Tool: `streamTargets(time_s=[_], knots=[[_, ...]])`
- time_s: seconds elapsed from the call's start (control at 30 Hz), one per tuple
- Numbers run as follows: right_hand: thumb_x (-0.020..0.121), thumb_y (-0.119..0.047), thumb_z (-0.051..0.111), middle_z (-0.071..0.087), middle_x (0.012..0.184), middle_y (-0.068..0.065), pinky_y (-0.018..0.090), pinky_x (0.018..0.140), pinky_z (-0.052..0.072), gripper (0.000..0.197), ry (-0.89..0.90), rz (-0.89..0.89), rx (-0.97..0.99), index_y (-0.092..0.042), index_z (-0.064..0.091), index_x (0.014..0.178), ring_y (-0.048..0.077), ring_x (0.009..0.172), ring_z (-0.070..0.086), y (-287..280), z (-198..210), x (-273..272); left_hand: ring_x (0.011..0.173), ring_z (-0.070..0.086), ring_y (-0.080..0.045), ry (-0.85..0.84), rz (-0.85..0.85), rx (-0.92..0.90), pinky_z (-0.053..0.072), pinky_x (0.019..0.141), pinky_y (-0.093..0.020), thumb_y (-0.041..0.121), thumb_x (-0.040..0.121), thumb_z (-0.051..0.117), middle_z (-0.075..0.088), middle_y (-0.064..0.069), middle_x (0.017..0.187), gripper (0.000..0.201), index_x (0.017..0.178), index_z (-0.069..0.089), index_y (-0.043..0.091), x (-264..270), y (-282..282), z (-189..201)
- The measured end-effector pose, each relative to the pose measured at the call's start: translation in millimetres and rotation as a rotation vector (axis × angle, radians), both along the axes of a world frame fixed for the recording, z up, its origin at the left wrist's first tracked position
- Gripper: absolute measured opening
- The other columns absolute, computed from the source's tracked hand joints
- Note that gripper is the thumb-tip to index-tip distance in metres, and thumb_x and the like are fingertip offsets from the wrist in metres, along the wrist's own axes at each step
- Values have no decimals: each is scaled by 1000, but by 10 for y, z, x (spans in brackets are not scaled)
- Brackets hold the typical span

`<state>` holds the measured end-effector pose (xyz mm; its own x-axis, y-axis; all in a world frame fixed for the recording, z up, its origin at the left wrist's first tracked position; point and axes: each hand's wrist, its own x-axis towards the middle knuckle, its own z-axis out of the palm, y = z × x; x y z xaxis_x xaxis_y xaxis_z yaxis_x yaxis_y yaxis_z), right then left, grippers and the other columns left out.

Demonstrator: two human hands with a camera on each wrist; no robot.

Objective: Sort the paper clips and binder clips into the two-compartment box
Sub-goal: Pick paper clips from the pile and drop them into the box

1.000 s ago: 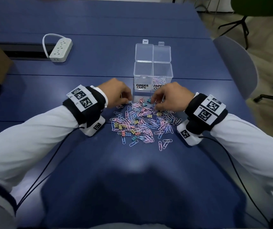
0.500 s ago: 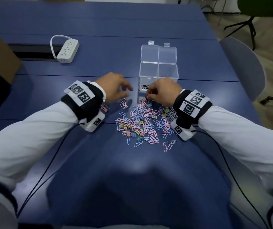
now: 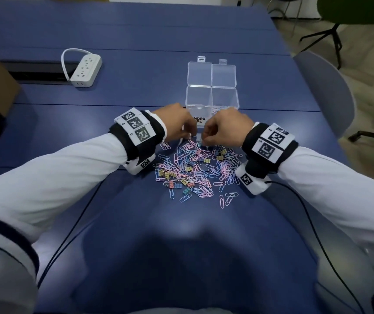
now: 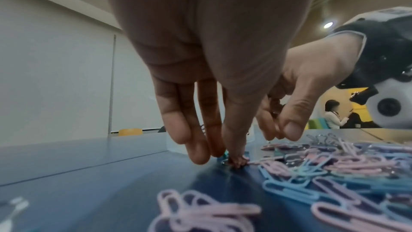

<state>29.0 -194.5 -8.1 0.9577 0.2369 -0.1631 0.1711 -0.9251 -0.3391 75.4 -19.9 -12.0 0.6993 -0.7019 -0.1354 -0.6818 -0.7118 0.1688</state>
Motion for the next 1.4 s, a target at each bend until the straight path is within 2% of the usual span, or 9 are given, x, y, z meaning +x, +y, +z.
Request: streamTargets(time_s=[0.17, 0.47, 0.63, 0.73, 0.83, 0.93, 1.03, 1.23, 1.4], knots=[[69, -43, 79, 69, 78, -10, 25, 66, 48, 21, -5, 20, -52, -25, 73, 81, 12, 77, 63, 162, -37, 107, 83, 65, -21, -5, 141, 26, 52, 76, -30, 21, 82, 70, 73, 0, 88, 13, 95, 73, 22, 53, 253, -8], [80, -30, 70, 72, 92, 1, 26, 69, 46, 13, -62, 21, -97, -22, 74, 89, 21, 86, 64, 414, -93, 217, 89, 64, -21, -35, 320, 117, 47, 69, -27, 26, 78, 70, 71, 7, 89, 12, 89, 72, 30, 194, 642, 37], [84, -21, 65, 73, 91, 6, 33, 78, 55, 11, -70, 19, 7, -20, 74, 91, 25, 84, 67, 641, -66, 307, 85, 65, -21, 18, 417, 85, 55, 79, -37, 24, 76, 73, 71, 5, 83, 7, 83, 72, 28, 215, 859, 55], [85, -18, 66, 73, 85, 1, 33, 84, 56, 13, -14, 10, 137, -18, 75, 94, 16, 71, 65, 734, -27, 339, 84, 65, -20, 26, 428, 102, 55, 77, -34, 27, 76, 74, 71, 5, 82, 7, 83, 73, 27, 200, 961, 65], [86, -16, 64, 66, 72, -7, 30, 87, 54, 17, -10, -13, 144, -21, 74, 98, 7, 63, 60, 607, 31, 327, 84, 65, -22, -6, 401, 103, 54, 74, -33, 31, 79, 68, 72, 4, 83, 9, 84, 73, 25, 164, 994, 80], [84, -17, 62, 72, 91, -1, 33, 84, 55, 18, -37, -40, 33, -25, 73, 95, 19, 83, 66, 351, 93, 242, 91, 62, -23, -112, 282, 9, 43, 70, -27, 31, 84, 62, 68, 4, 92, 13, 93, 71, 26, 97, 859, 97], [83, -20, 66, 72, 94, -1, 30, 78, 53, 14, 6, -51, -55, -25, 74, 94, 19, 84, 65, 146, 121, 115, 94, 59, -19, -120, 69, -37, 37, 71, -25, 30, 88, 60, 63, 4, 100, 16, 102, 67, 28, 33, 548, 115], [80, -32, 68, 71, 90, -3, 35, 79, 56, 10, 4, -19, -128, -30, 73, 89, 20, 84, 65, 87, 63, -62, 105, 55, -22, -135, -146, 112, 41, 72, -30, 22, 95, 47, 56, -1, 120, 41, 135, 48, 31, -55, 14, 19], [83, -28, 66, 63, 82, -13, 26, 75, 48, 12, 2, 9, -120, -32, 72, 93, 13, 83, 61, 68, 28, -126, 108, 56, -23, -143, -129, 168, 46, 74, -33, 11, 92, 47, 55, 1, 126, 43, 131, 53, 27, -42, 157, -88]])
